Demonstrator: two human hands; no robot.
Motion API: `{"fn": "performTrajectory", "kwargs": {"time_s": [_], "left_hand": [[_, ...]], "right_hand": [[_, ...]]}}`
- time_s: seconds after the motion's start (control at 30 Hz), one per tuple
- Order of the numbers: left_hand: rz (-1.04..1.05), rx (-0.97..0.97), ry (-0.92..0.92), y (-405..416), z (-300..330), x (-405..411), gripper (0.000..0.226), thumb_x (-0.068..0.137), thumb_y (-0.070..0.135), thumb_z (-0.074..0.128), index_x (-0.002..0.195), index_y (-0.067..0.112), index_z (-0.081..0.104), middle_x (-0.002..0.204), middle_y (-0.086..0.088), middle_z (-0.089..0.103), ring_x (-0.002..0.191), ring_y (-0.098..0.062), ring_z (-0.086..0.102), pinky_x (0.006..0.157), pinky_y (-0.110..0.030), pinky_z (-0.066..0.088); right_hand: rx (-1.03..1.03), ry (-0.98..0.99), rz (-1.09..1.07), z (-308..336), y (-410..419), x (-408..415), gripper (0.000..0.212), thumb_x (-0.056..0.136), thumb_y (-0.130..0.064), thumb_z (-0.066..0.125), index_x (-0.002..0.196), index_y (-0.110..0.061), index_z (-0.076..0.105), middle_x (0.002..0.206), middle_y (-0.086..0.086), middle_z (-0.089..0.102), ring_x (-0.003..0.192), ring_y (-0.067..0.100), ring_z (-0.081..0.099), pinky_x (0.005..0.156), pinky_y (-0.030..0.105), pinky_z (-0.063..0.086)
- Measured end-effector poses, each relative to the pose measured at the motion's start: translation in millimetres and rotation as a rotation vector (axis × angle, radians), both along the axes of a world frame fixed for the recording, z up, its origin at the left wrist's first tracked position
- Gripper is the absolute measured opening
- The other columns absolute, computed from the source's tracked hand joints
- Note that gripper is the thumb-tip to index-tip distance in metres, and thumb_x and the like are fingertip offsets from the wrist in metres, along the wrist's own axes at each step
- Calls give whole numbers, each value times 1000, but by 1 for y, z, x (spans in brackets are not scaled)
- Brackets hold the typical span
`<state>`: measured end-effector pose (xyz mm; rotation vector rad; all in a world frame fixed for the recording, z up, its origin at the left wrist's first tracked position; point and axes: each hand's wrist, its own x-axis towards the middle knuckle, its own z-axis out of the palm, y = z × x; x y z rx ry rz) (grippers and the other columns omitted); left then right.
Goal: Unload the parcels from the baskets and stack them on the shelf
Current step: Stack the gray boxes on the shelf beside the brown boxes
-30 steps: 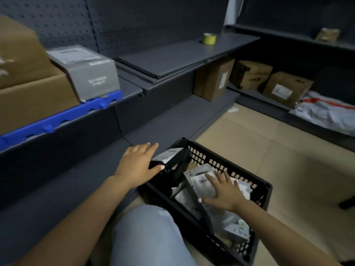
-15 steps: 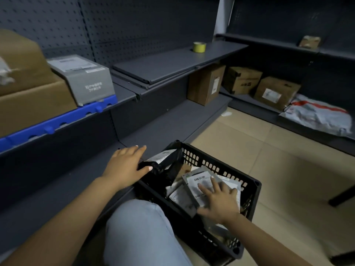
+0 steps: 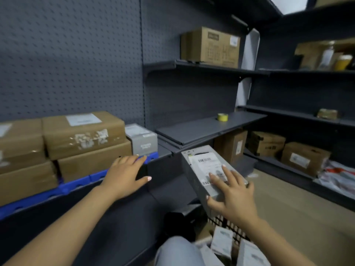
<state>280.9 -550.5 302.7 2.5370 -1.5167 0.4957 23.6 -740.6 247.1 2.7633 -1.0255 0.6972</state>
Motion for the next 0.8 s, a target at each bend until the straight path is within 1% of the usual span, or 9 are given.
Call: {"fn": "performTrajectory", "kwargs": {"time_s": [0.07, 0.1, 0.17, 0.33, 0.4, 0.5, 0.6, 0.7, 0.8], "left_hand": [[21, -53, -44, 12, 21, 12, 92, 70, 75, 23, 141, 22, 45, 141, -5, 50, 128, -27, 46, 105, -38, 34], [33, -63, -63, 18, 30, 19, 94, 68, 75, 21, 141, 21, 46, 141, -5, 50, 128, -27, 47, 105, -39, 34], [70, -57, -89, 28, 46, 36, 93, 70, 75, 20, 144, 23, 40, 144, -4, 46, 131, -26, 43, 108, -39, 31], [163, -36, -119, 34, 78, 86, 77, 85, 69, 43, 148, 27, 27, 150, 3, 36, 137, -20, 32, 113, -36, 24], [200, 0, -122, 31, 86, 106, 77, 86, 67, 45, 149, 29, 22, 151, 5, 32, 138, -17, 28, 116, -37, 21], [269, 59, -110, 24, 91, 132, 81, 86, 69, 44, 150, 29, 18, 155, 2, 25, 141, -18, 23, 117, -38, 16], [313, 98, -107, 17, 90, 156, 83, 83, 72, 44, 150, 30, 17, 156, 0, 23, 142, -20, 22, 117, -39, 16], [362, 140, -71, 13, 93, 181, 93, 75, 81, 39, 151, 32, 14, 158, -1, 19, 144, -22, 18, 117, -43, 13], [382, 178, -31, 13, 93, 203, 115, 51, 93, 17, 151, 37, 12, 159, -1, 17, 144, -25, 17, 117, -46, 13]], "right_hand": [[-42, -103, 51, 29, 2, 24, 64, 65, -69, 51, 121, -41, 60, 143, 7, 49, 121, 33, 49, 82, 60, 43], [-51, -138, 74, 42, 3, 38, 64, 64, -69, 51, 122, -41, 59, 143, 7, 48, 122, 32, 48, 82, 60, 42], [-63, -191, 123, 66, 4, 67, 64, 65, -69, 51, 122, -41, 58, 144, 7, 47, 122, 33, 47, 82, 62, 42], [-87, -254, 224, 104, -3, 147, 64, 65, -68, 49, 122, -39, 60, 140, 7, 51, 119, 33, 52, 80, 63, 44], [-83, -255, 248, 109, -10, 180, 65, 66, -68, 47, 124, -40, 58, 142, 5, 50, 121, 31, 51, 84, 65, 42], [-67, -262, 276, 110, -21, 225, 70, 69, -70, 40, 132, -41, 52, 150, 1, 40, 130, 27, 40, 94, 65, 32], [-71, -247, 297, 111, -28, 264, 76, 69, -72, 30, 138, -43, 44, 155, -1, 30, 136, 24, 30, 100, 63, 25], [-53, -201, 336, 113, -32, 298, 80, 68, -73, 22, 142, -45, 35, 158, -3, 20, 140, 21, 20, 104, 62, 20], [-58, -188, 364, 115, -32, 325, 80, 68, -73, 20, 142, -44, 34, 158, -3, 20, 140, 21, 20, 105, 62, 19]]}}
